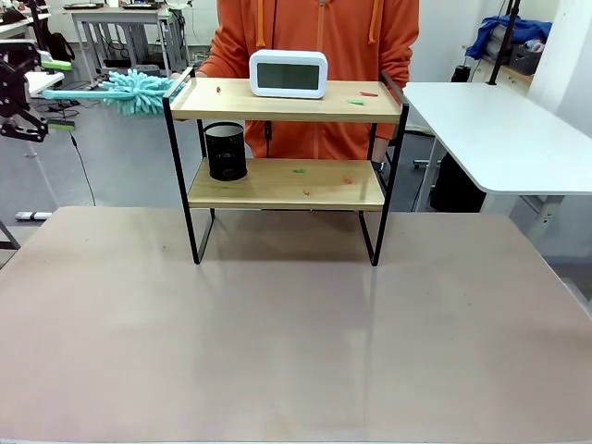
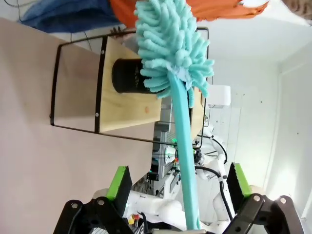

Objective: Clean the shelf.
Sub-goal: Pick up the Duster from the human.

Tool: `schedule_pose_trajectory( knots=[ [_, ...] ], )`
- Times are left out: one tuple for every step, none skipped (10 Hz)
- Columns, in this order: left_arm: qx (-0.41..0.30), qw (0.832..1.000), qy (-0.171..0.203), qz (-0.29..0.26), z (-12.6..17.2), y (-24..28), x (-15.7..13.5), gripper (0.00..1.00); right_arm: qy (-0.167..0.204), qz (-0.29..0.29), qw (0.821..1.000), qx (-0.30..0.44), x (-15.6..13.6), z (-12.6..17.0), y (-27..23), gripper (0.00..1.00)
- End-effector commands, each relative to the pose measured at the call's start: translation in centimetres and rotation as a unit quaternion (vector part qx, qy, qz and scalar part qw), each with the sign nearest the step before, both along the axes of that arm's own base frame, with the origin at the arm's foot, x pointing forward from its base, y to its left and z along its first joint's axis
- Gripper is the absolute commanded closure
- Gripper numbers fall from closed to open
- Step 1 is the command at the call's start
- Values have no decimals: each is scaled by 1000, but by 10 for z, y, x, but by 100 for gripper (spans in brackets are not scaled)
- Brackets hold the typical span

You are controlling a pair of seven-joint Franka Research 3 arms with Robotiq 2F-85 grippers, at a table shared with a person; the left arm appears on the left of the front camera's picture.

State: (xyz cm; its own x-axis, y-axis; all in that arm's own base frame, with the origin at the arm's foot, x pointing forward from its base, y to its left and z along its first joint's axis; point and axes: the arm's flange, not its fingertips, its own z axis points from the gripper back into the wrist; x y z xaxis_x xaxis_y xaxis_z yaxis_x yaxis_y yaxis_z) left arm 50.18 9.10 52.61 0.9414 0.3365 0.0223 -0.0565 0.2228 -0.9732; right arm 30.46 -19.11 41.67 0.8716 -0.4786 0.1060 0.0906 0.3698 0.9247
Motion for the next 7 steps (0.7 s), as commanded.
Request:
schedule_pose_trajectory(
  knots=[
    [-4, 1000, 2, -12, -1, -8, -4, 0, -12, -1, 1000, 5, 2, 1, 0, 0],
    [-8, 1000, 4, -12, -4, -10, -4, 0, -12, -1, 1000, 5, 2, 1, 0, 0],
    [-15, 1000, 3, -15, -5, -12, -3, 0, -12, -1, 1000, 5, 2, 1, 0, 0],
    [-18, 1000, 4, -23, -6, -13, -5, 0, -12, -1, 1000, 5, 2, 1, 0, 0],
    [-18, 1000, 5, -21, -6, -15, -4, 0, -12, -1, 1000, 5, 2, 1, 0, 0],
    [-21, 1000, 2, -14, -7, -14, -3, 0, -12, -1, 1000, 5, 2, 1, 0, 0],
    [-24, 1000, -3, -11, -7, -14, -2, 38, -12, -1, 1000, 5, 2, 1, 0, 0]
  ],
)
